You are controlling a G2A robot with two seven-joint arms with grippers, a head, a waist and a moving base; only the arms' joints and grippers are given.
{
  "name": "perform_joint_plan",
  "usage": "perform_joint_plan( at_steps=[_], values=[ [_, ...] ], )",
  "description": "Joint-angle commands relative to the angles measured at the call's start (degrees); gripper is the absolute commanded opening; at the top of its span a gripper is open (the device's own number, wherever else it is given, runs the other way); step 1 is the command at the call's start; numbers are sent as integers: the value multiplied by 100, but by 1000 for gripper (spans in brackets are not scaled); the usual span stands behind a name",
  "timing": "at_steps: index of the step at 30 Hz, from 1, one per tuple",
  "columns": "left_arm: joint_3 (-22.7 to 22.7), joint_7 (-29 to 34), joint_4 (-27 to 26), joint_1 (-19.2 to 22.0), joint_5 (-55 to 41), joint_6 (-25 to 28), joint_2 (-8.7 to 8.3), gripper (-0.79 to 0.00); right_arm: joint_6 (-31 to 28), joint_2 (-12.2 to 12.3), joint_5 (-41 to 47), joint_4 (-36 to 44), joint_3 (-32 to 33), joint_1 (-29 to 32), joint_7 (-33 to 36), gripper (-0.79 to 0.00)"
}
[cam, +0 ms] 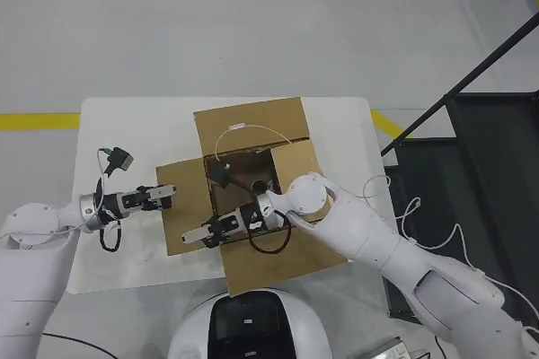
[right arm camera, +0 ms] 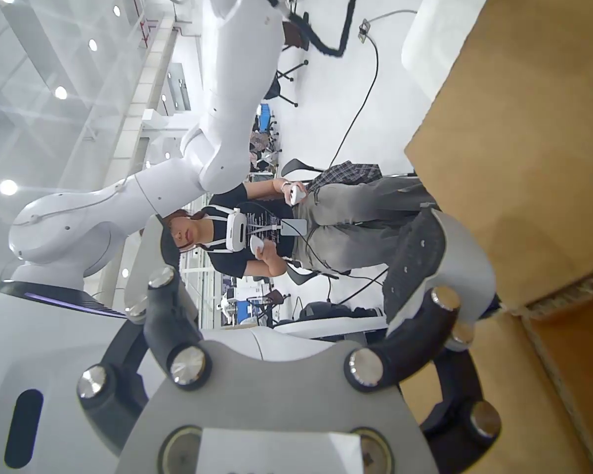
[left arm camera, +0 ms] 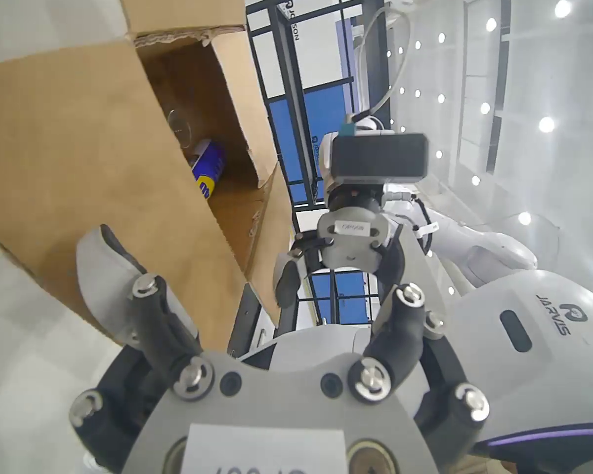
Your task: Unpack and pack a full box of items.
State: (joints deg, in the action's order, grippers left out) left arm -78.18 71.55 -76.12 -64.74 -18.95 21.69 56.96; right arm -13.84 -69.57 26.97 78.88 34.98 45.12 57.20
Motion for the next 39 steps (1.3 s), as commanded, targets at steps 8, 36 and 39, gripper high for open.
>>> perform_joint_plan(
  at_steps=[8, 36, 39],
  values=[
    [753, -389, 694, 453, 330, 60, 158, 0, 33, 727, -177, 853, 2047, 1463, -60, 0],
    [989, -242, -1156, 1156, 710, -552, 166, 0, 86, 1211, -1, 1304, 4337, 3206, -180, 0],
    [1403, -486, -1202, 1451, 892, -760, 259, 0, 31, 1229, 65, 1247, 4506, 3355, -263, 0]
  ],
)
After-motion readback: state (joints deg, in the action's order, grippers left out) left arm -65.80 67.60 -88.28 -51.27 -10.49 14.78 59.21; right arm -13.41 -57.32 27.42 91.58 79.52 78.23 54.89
